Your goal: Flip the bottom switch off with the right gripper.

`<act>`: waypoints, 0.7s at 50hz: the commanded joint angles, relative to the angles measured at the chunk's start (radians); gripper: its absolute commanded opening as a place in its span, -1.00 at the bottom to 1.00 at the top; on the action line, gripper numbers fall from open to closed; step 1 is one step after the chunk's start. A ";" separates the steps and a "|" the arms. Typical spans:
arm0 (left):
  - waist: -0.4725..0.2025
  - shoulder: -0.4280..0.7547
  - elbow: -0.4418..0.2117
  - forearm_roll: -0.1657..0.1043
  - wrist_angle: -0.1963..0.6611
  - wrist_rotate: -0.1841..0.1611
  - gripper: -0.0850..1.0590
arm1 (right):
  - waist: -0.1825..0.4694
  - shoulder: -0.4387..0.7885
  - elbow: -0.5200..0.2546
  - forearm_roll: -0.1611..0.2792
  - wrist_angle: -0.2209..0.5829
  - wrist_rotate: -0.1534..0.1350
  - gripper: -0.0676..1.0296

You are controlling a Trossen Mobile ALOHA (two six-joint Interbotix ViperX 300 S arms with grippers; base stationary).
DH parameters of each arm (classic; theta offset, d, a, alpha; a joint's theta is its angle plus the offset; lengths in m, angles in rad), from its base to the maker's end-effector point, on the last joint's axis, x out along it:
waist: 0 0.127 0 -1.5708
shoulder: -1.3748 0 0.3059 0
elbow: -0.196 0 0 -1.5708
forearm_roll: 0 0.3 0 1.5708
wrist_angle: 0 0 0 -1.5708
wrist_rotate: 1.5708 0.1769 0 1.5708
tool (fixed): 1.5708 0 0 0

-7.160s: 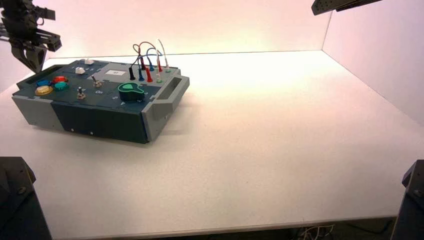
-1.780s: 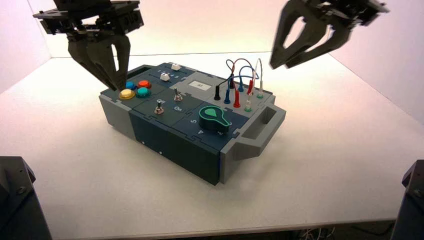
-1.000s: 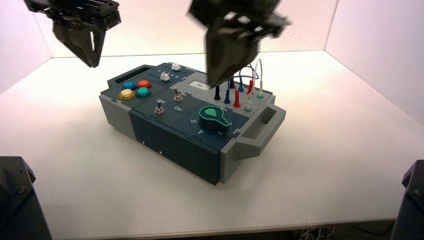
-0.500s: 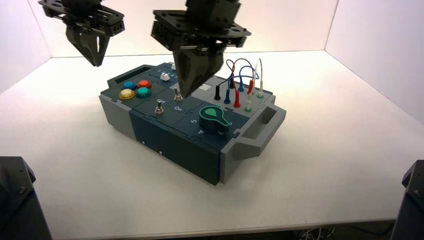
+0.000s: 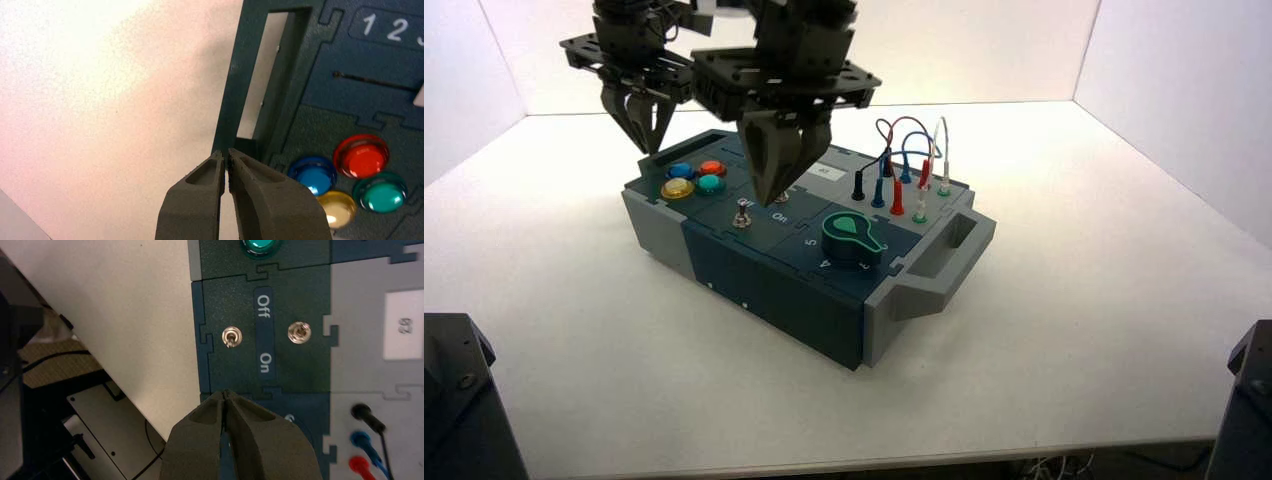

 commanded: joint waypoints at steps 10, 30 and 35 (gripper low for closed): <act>0.020 0.002 -0.051 0.003 -0.005 0.008 -0.76 | 0.008 0.034 -0.083 0.002 0.020 -0.012 -0.92; 0.060 0.012 -0.091 0.003 -0.018 0.009 -0.76 | 0.008 0.038 -0.083 0.002 0.025 -0.012 -0.92; 0.061 0.034 -0.107 0.005 -0.017 0.011 -0.76 | 0.008 0.038 -0.080 0.002 0.025 -0.012 -0.92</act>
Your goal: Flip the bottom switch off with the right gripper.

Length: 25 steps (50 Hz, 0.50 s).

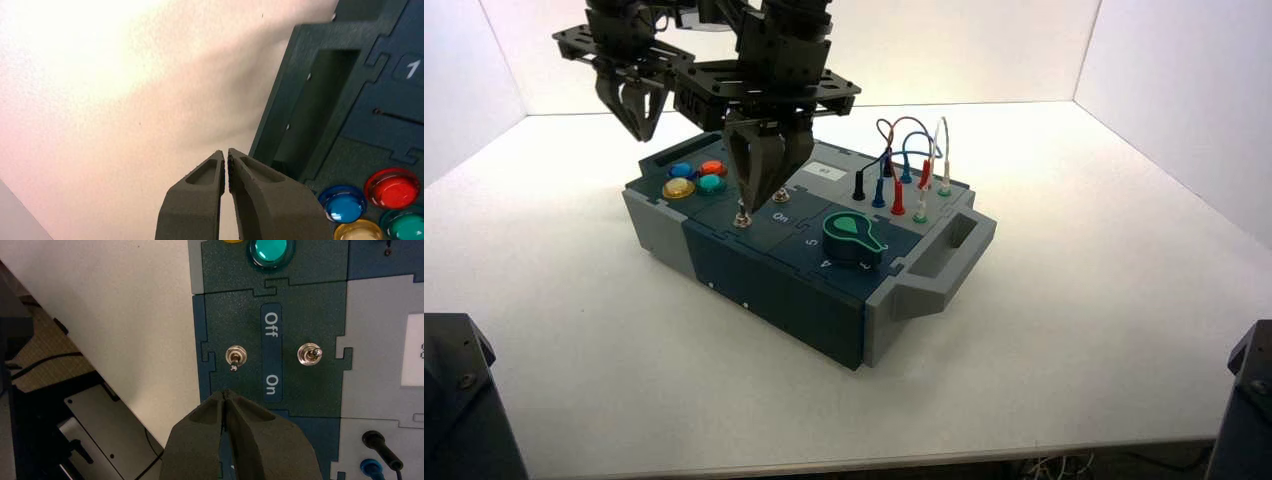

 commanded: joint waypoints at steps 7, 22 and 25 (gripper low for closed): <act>0.006 0.057 -0.055 0.003 -0.002 0.008 -0.76 | 0.005 -0.015 -0.018 0.002 0.000 -0.006 -0.92; -0.002 0.089 -0.060 0.002 0.000 0.009 -0.76 | 0.006 0.015 -0.038 0.003 0.000 -0.006 -0.92; -0.002 0.089 -0.061 0.002 0.000 0.009 -0.76 | 0.005 0.026 -0.048 0.003 0.000 -0.006 -0.92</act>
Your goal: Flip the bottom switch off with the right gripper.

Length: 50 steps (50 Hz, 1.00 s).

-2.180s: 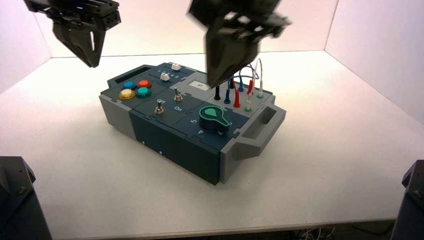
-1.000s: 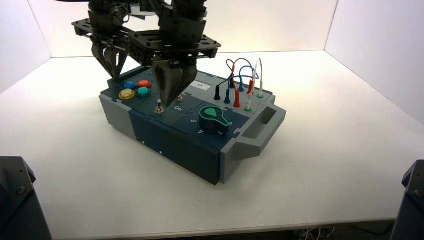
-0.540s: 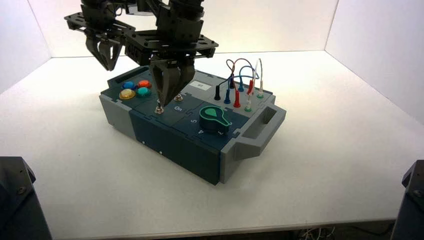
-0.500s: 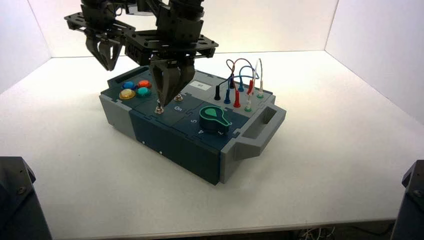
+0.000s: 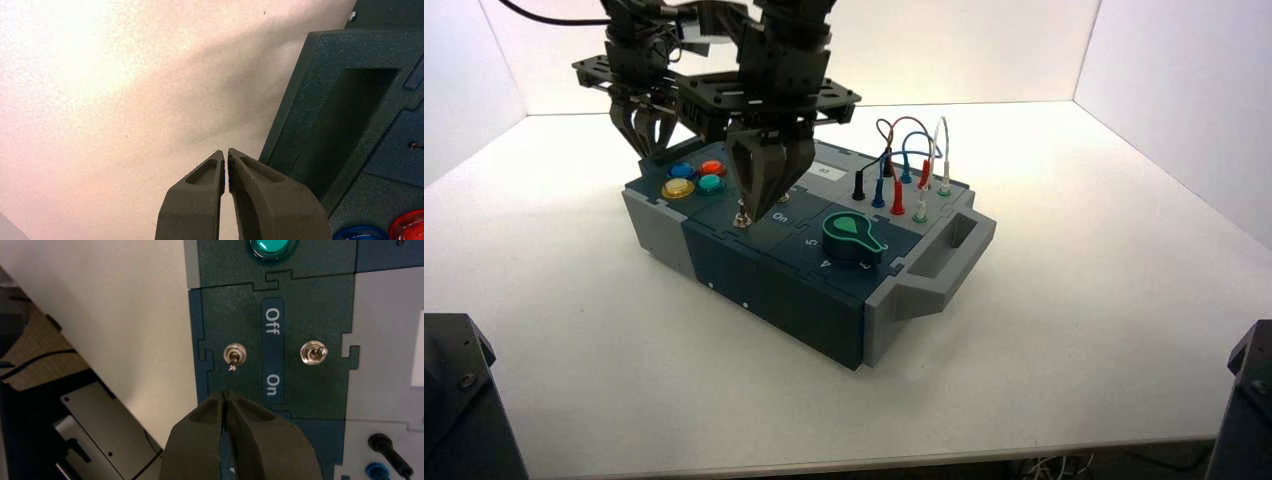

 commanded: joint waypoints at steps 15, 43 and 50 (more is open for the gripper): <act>-0.005 -0.021 -0.021 0.000 -0.002 0.006 -0.76 | 0.005 0.020 -0.077 0.005 0.003 -0.006 -0.92; -0.006 -0.025 -0.023 0.000 0.002 0.006 -0.76 | 0.000 0.048 -0.097 0.002 0.009 -0.008 -0.92; -0.006 -0.023 -0.025 -0.002 0.002 0.008 -0.76 | -0.002 0.060 -0.109 -0.008 0.009 -0.006 -0.92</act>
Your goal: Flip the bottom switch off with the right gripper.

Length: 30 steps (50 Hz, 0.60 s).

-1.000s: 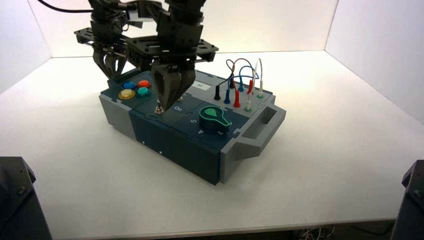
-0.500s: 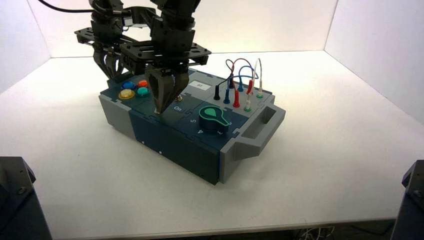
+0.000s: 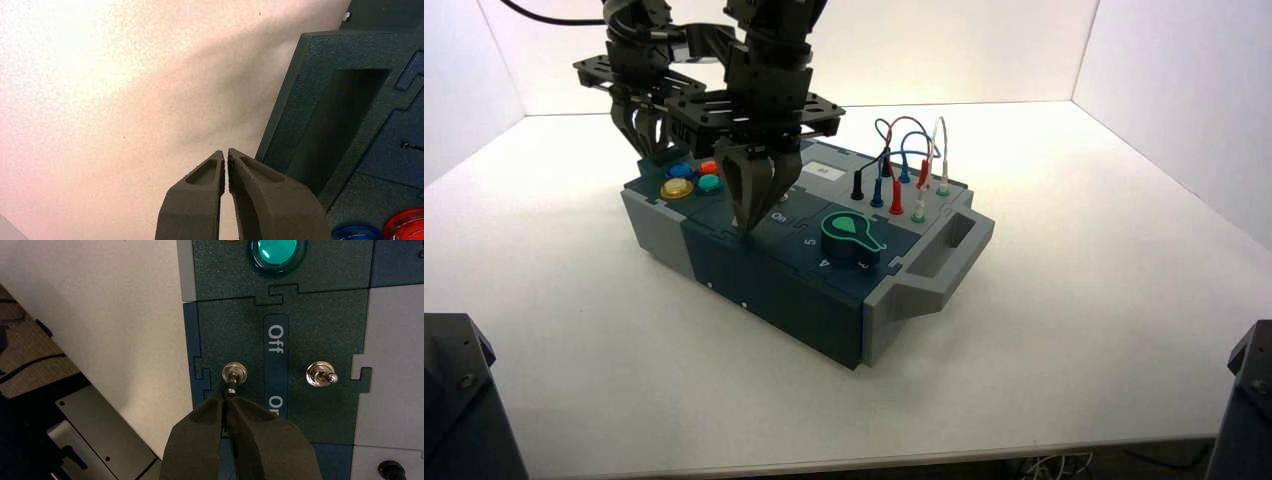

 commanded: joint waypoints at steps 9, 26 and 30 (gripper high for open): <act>-0.003 -0.021 -0.025 0.002 0.002 0.005 -0.76 | 0.000 -0.006 -0.075 -0.032 -0.006 -0.006 -0.92; -0.003 -0.023 -0.025 0.000 0.008 0.006 -0.76 | -0.018 0.017 -0.107 -0.054 0.012 -0.006 -0.92; -0.006 -0.021 -0.025 0.000 0.009 0.006 -0.76 | -0.018 0.018 -0.117 -0.055 0.021 -0.006 -0.92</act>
